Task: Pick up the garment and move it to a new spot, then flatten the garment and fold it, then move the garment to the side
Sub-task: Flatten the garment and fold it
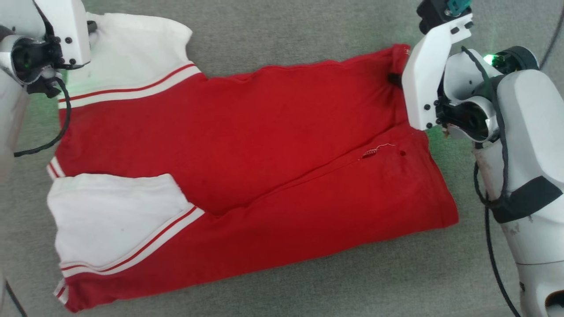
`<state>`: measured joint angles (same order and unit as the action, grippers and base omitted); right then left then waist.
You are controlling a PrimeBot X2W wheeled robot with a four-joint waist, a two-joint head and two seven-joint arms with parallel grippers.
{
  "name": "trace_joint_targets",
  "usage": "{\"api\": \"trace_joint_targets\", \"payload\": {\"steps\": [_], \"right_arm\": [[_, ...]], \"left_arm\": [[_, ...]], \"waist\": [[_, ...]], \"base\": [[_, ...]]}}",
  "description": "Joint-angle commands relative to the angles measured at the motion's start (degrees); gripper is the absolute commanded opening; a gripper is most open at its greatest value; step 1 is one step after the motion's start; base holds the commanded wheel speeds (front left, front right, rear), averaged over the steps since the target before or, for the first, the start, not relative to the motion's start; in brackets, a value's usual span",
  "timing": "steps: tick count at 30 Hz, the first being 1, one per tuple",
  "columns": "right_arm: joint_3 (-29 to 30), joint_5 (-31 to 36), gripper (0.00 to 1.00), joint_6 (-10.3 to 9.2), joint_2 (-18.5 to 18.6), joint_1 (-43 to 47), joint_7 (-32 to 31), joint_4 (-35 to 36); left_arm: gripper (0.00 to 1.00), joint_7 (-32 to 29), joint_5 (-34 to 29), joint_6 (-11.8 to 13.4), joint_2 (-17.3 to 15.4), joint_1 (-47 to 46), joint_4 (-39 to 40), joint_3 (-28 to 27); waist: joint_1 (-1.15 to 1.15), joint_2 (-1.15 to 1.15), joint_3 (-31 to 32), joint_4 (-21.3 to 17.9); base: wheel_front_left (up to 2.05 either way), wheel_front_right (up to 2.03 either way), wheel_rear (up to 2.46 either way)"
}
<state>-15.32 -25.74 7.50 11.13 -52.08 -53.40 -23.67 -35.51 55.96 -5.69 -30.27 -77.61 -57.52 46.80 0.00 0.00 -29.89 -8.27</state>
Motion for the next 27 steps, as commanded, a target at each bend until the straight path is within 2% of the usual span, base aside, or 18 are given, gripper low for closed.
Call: {"api": "trace_joint_targets", "payload": {"steps": [1, 15, 22, 27], "right_arm": [[-0.33, 0.15, 0.00, -0.02, 0.32, 0.00, 0.65, -0.48], [-0.15, -2.11, 0.00, -0.02, 7.07, 5.78, 6.93, 4.44], [0.85, -3.38, 0.00, -0.02, 10.01, 11.30, 7.46, 10.74], [2.92, -4.33, 0.00, -0.02, 11.71, 16.43, 7.03, 15.92]], "left_arm": [[0.00, 0.47, -0.17, -0.34, 0.17, -0.83, -0.29, 0.07], [0.00, 0.58, 2.75, -1.76, 1.34, 1.43, 2.59, 1.13], [0.00, 0.69, 3.12, -1.66, -0.73, 5.23, 9.34, 1.93], [0.00, -0.19, 4.12, 0.90, -3.67, 9.53, 17.88, 1.76]], "waist": [[0.00, 0.00, 0.96, 0.84], [0.00, 0.00, 9.52, 6.17], [0.00, 0.00, 13.38, 8.25], [0.00, 0.00, 15.00, 9.56]], "base": [[0.00, 0.00, 0.00], [0.00, 0.00, 0.00], [0.00, 0.00, 0.00], [0.00, 0.00, 0.00]]}}
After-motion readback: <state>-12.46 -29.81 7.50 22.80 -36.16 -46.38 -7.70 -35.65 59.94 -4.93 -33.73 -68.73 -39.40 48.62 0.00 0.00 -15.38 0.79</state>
